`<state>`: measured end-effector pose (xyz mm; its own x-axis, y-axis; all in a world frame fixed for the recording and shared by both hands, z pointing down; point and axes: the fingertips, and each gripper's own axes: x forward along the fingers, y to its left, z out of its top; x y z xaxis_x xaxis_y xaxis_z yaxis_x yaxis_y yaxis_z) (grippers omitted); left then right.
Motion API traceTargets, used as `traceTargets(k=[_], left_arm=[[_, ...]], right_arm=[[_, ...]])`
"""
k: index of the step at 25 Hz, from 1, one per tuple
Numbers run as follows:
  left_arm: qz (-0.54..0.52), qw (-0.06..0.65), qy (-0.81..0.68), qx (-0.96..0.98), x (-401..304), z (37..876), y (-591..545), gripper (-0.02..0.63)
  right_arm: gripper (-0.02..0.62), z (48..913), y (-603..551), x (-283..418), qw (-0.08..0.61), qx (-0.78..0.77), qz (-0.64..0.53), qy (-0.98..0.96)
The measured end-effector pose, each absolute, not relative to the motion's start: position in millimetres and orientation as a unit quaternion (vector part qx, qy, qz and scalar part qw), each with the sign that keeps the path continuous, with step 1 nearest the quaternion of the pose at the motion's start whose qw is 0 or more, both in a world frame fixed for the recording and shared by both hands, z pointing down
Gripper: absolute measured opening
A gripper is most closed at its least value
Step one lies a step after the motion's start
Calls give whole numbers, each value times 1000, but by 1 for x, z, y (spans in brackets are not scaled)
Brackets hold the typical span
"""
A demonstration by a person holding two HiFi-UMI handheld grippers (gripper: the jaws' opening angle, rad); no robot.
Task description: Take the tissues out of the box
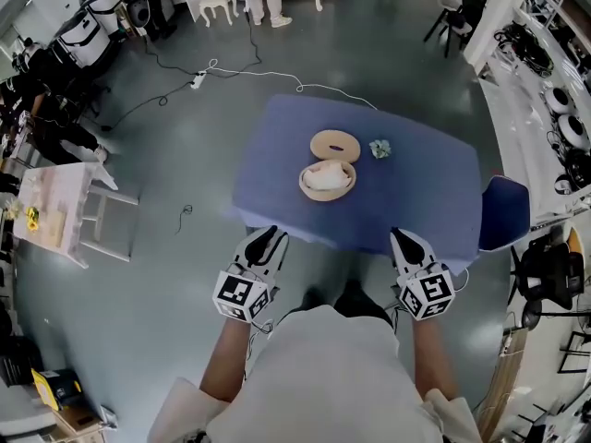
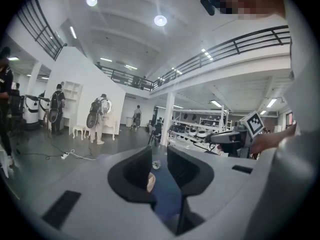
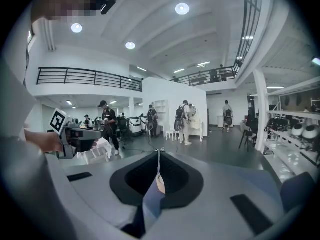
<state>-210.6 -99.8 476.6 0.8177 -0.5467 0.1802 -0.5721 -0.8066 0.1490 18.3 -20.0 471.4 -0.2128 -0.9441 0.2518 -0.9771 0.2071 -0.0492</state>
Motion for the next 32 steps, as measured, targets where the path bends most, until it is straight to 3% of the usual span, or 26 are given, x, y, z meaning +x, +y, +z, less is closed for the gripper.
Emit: traceTargets(k=[32], left_arm=[[140,136,-402,895,-80,545,-198,103]], right_arm=[[35,557,-182,126,138,473,159,-856]])
